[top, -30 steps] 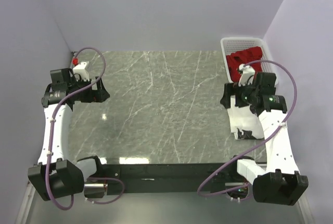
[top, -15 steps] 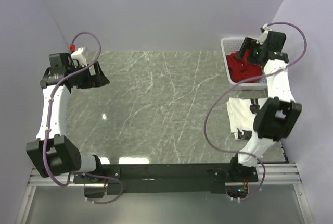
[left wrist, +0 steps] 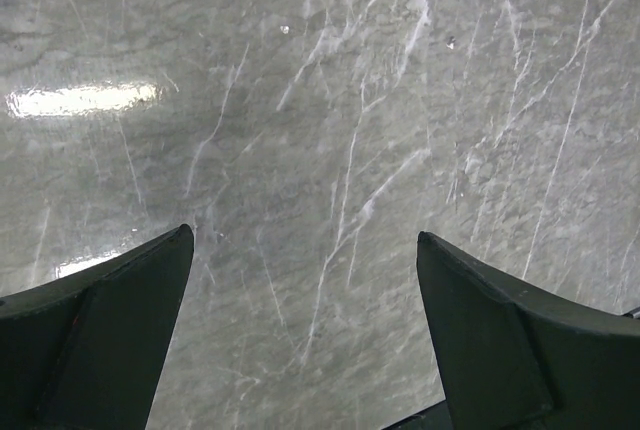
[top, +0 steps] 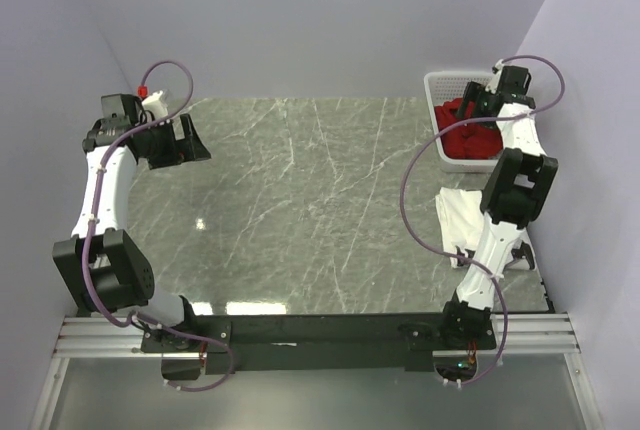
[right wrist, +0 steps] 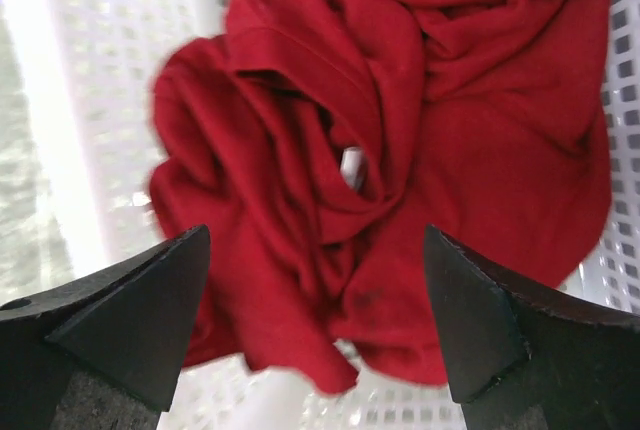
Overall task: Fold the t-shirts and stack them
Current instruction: Grab the tshirt from the pile
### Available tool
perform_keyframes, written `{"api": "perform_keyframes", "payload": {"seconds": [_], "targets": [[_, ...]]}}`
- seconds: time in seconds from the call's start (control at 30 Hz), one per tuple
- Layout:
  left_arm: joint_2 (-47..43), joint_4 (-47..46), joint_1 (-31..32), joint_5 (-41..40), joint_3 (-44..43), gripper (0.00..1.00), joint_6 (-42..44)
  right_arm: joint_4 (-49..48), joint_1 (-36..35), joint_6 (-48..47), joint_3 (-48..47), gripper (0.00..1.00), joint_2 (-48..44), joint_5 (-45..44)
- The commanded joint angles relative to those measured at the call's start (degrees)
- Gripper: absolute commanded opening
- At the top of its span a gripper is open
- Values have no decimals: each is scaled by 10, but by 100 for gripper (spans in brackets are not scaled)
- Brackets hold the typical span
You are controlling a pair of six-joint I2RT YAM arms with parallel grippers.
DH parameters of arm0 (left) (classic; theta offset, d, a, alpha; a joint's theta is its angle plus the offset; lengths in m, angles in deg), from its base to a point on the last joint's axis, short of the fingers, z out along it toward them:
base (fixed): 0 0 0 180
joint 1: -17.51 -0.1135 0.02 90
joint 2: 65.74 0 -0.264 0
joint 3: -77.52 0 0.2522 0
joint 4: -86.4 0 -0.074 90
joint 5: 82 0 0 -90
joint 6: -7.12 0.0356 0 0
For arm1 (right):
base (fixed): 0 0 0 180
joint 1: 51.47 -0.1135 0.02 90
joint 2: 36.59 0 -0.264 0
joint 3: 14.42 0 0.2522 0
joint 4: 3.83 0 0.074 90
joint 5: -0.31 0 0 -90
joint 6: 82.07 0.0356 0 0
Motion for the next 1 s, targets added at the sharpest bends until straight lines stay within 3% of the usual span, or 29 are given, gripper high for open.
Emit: {"api": "perform_keyframes", "payload": {"seconds": [0.0, 0.2, 0.27, 0.3, 0.37, 0.4, 0.43, 0.67, 0.8, 0.97], "targets": [[0, 9, 1, -15, -29, 99, -4, -11, -5, -19, -29, 92, 26, -26], [12, 31, 0, -31, -49, 99, -3, 2, -14, -45, -54, 88, 70, -31], [12, 33, 0, -30, -48, 99, 0, 32, -16, -54, -86, 79, 89, -26], [12, 33, 0, -30, -47, 99, 0, 34, -15, -56, -94, 62, 94, -15], [13, 34, 0, -27, -46, 99, 3, 26, -15, -59, -84, 44, 86, -11], [13, 35, 0, -26, -46, 99, 3, 26, -15, -61, -82, 14, 77, -5], [14, 36, 0, -26, -49, 99, 4, 29, -15, -62, -83, 0, 71, -1], [1, 21, 1, -4, -49, 99, 11, 21, -8, -14, -37, 0, -67, 83], [-16, 4, 0, 14, -37, 99, 6, -17, -8, 21, 54, 0, -217, 134], [-42, -18, -1, 31, -14, 99, -4, -47, -11, 48, 87, 0, -339, 185]]}}
